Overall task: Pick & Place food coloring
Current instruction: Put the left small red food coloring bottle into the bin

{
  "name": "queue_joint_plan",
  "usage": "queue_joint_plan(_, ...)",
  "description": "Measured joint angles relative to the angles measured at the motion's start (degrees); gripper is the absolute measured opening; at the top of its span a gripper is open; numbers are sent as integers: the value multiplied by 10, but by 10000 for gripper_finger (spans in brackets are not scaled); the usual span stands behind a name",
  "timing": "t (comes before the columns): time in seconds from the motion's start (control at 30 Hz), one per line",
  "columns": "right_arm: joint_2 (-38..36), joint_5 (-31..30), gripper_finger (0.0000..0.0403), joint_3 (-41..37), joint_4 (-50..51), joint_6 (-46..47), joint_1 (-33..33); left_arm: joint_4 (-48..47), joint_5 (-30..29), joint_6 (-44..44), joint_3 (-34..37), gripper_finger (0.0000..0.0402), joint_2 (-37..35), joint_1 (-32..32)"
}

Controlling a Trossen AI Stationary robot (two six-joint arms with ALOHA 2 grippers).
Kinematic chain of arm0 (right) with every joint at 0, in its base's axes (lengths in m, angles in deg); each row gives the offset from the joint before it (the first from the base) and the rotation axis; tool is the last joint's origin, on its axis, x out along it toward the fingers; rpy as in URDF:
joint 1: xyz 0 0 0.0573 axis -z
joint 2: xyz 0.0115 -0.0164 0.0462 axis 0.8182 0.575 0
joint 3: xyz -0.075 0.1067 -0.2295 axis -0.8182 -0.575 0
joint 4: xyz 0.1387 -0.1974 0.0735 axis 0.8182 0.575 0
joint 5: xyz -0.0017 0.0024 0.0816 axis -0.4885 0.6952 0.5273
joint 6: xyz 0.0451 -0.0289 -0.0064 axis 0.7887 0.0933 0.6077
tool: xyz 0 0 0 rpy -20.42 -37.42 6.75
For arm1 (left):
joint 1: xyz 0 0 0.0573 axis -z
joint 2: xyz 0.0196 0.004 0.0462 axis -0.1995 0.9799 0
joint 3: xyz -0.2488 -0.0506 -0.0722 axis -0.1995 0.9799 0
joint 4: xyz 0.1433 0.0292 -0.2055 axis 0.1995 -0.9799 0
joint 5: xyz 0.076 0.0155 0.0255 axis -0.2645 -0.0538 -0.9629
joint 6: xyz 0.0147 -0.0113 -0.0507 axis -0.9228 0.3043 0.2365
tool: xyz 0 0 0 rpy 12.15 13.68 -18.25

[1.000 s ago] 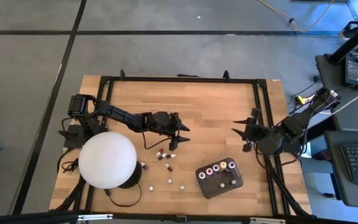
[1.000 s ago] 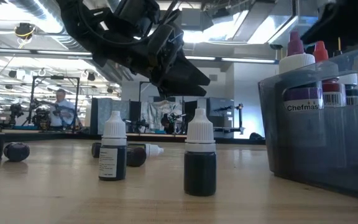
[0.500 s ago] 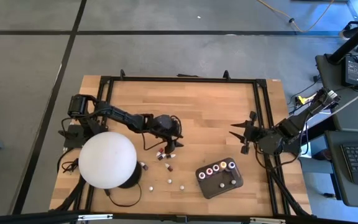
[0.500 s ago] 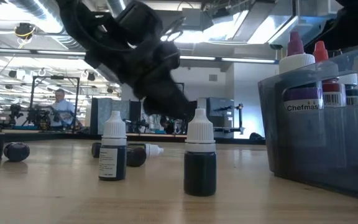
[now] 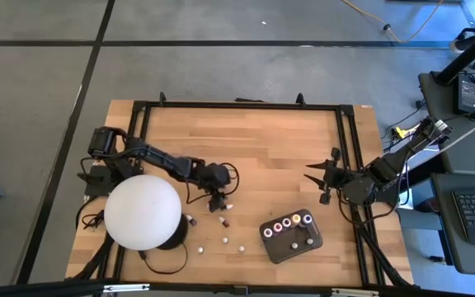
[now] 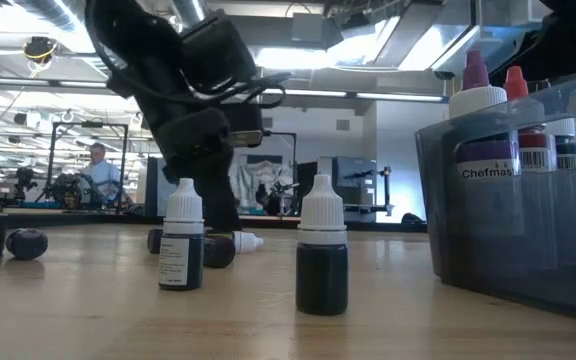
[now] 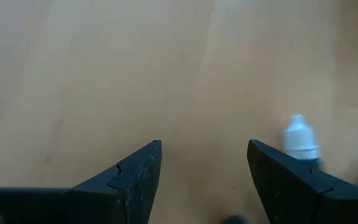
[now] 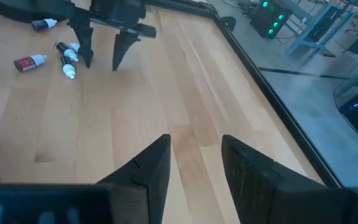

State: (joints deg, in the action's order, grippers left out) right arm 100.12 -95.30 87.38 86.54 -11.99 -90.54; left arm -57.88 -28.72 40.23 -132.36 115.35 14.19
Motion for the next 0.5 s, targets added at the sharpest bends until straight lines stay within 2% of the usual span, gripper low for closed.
queue_joint_plan(0.13,0,0,147,0,0,0,0,-22,-63,1,-6,233,-4,17)
queue_joint_plan(0.5,3,-5,147,0,1,1,0,-89,-104,50,-7,233,-44,68)
